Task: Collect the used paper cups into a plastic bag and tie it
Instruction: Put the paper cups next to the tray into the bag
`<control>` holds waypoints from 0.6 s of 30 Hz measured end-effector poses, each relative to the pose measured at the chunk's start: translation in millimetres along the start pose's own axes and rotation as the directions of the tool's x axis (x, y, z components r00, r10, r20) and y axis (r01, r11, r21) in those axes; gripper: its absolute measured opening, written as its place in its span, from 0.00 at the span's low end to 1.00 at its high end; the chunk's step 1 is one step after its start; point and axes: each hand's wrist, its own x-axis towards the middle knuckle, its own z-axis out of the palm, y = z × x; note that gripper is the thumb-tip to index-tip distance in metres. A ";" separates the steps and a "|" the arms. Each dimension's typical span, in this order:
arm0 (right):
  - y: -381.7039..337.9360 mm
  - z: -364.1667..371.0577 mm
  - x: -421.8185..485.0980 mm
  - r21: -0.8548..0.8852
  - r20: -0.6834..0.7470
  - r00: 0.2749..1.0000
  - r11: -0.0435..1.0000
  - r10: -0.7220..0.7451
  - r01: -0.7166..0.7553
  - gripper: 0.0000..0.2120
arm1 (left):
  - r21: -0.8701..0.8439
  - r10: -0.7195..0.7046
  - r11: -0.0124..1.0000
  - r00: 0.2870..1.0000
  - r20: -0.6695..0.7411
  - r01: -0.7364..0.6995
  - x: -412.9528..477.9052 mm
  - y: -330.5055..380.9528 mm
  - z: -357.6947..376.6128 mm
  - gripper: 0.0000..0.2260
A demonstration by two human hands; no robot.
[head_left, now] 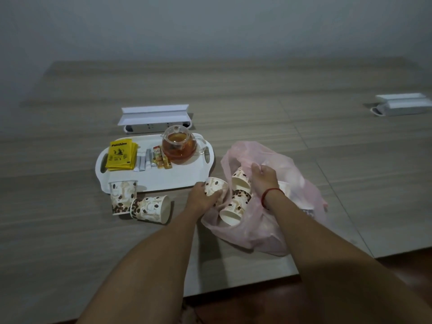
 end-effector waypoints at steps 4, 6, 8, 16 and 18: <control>-12.8 -23.6 -8.0 0.098 0.007 1.000 0.995 -0.014 0.013 0.17 | -0.076 -0.004 0.997 0.972 -0.236 -0.014 -17.4 24.6 -19.1 0.30; -24.9 -37.8 -11.6 0.120 0.003 0.999 0.992 -0.041 0.041 0.17 | -0.144 0.030 0.987 0.970 -0.243 -0.067 -25.7 42.5 -31.6 0.31; -39.9 -52.0 -17.3 0.113 -0.015 0.996 0.990 -0.085 0.087 0.20 | -0.204 0.078 0.972 0.979 -0.189 -0.117 -35.9 62.0 -37.7 0.32; -64.6 -75.7 -28.8 0.174 -0.075 0.984 0.970 -0.161 0.172 0.21 | -0.094 0.010 0.995 0.969 0.249 0.014 -95.9 108.9 7.2 0.18; -65.4 -74.6 -32.7 0.162 -0.071 0.982 0.970 -0.173 0.183 0.21 | -0.212 -0.013 0.973 0.946 0.324 0.086 -99.2 114.2 9.2 0.21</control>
